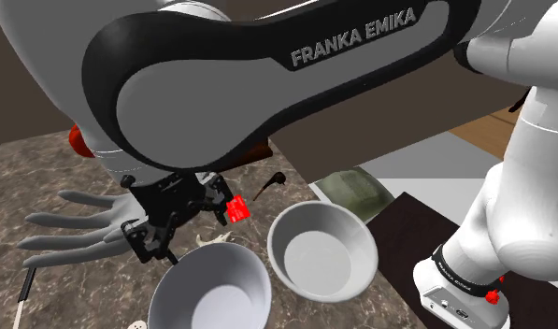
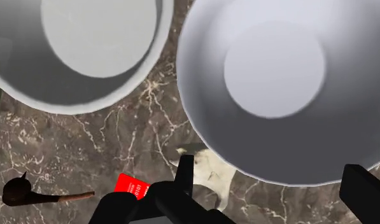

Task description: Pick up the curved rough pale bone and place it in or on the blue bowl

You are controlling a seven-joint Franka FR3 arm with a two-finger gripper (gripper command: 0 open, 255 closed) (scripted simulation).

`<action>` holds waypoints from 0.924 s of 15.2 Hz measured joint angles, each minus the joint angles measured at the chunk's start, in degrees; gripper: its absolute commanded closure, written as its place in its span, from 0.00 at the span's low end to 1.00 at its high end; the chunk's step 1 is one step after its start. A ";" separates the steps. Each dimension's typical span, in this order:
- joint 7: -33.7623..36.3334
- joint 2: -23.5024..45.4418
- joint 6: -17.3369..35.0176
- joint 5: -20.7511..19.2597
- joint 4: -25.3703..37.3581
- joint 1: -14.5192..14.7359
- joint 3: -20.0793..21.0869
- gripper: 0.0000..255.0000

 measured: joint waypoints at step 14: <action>-4.08 18.22 -3.51 -7.17 8.99 1.59 -5.04 0.00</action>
